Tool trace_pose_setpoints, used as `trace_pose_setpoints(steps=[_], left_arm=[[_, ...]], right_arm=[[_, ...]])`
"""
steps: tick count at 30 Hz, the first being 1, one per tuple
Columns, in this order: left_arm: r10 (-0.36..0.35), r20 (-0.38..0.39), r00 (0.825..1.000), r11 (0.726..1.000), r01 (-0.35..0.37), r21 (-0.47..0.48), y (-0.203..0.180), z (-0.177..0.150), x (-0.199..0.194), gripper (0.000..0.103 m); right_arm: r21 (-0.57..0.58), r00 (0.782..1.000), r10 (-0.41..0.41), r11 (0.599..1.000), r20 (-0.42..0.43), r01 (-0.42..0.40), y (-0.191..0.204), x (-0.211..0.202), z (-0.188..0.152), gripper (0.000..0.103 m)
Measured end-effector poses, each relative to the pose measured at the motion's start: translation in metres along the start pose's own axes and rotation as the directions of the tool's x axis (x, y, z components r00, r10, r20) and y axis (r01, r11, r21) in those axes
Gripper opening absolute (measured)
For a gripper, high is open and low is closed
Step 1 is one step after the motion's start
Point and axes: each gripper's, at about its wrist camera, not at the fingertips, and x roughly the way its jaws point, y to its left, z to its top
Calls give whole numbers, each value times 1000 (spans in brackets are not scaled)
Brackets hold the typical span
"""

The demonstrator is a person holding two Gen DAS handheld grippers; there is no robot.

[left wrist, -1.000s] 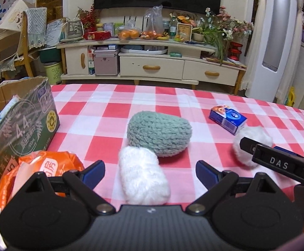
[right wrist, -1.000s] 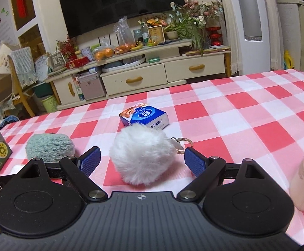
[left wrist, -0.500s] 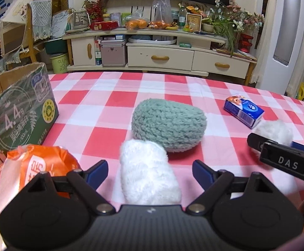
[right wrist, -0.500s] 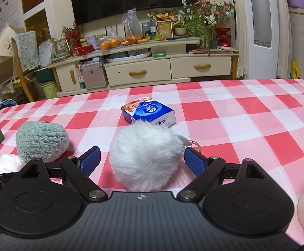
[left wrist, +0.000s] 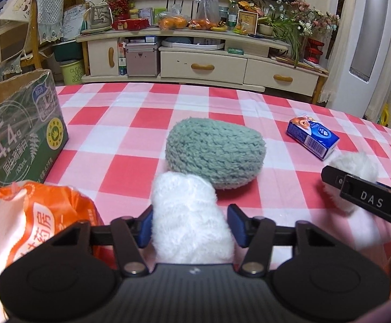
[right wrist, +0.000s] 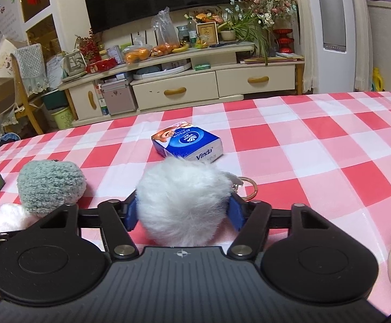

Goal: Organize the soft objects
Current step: 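Grasp the white fuzzy roll with the left tool while the right tool grasps the white pompom keychain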

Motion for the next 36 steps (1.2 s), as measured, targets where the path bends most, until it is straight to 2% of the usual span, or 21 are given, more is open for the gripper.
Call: trace_pose_setpoints(steps=[8,13,22,28,36], left_arm=[[-56,-21,998,998,56,-31,0,-1,-2,44],[-79,-33,996,997,78,-27,-1,-4,-6,43],[-147,-61,987,987,143,-76,-4,-5,-19,43],[-181,-63,981,981,176,-77,-8,-10,-33,43],[-219,-44,975,974,216,-66,-9,-14,-54,43]], right_arm=[[15,1000,9,1000,6,-9,-3,-1,-2,70],[24,1000,14,1000,6,-14,-4,-2,-2,68],[31,999,29,999,28,-30,-7,-8,-6,64],[12,999,28,1000,31,-29,-7,-21,-14,64],[44,998,38,998,52,-40,-10,-51,-20,63]])
